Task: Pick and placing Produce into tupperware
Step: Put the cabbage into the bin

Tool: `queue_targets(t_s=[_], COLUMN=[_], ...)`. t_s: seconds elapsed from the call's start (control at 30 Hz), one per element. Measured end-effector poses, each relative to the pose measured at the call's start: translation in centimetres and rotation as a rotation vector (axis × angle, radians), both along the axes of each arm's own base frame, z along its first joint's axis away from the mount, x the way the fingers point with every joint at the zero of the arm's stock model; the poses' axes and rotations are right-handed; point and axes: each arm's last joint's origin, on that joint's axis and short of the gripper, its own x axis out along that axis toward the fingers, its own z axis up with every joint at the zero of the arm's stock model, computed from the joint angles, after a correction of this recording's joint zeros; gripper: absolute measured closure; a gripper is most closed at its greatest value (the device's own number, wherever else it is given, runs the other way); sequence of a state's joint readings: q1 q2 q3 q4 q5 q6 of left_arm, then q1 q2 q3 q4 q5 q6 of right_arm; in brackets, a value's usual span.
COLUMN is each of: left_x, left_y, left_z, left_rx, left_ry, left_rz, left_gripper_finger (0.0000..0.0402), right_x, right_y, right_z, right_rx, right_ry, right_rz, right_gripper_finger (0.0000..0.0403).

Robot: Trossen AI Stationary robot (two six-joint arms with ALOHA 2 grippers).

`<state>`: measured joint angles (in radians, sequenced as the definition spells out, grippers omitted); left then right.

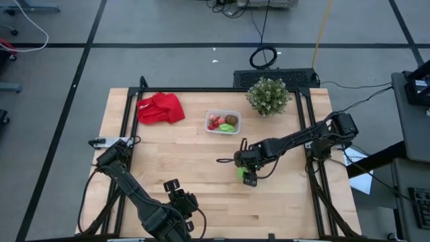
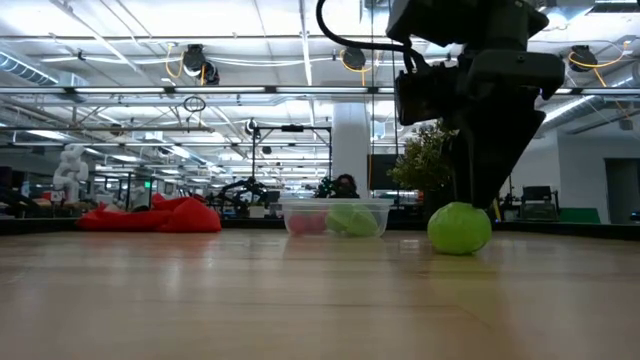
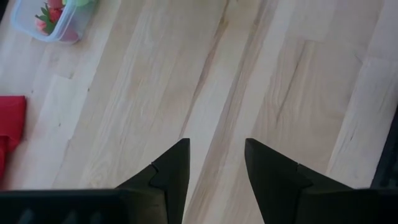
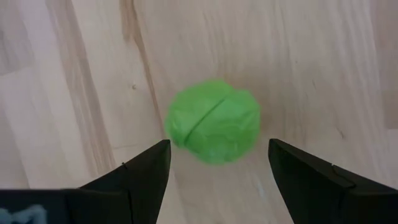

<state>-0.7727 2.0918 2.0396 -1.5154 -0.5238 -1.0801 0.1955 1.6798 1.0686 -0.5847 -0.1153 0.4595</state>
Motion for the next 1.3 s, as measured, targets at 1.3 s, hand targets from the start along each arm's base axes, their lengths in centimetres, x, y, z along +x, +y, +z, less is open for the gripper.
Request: queue_targets(t_s=[1.3], left_x=[4.8], left_y=[4.2], left_z=[-5.7], left_rx=[-0.004], left_ry=[0.001], left_rz=[-0.151], left_gripper_finger=[0.0243], right_x=[-1.3], right_y=[-1.6], right_z=[0.0], right_rx=[-0.032], right_ry=[0.144], right_rz=[-0.022], right_gripper_finger=[0.0140])
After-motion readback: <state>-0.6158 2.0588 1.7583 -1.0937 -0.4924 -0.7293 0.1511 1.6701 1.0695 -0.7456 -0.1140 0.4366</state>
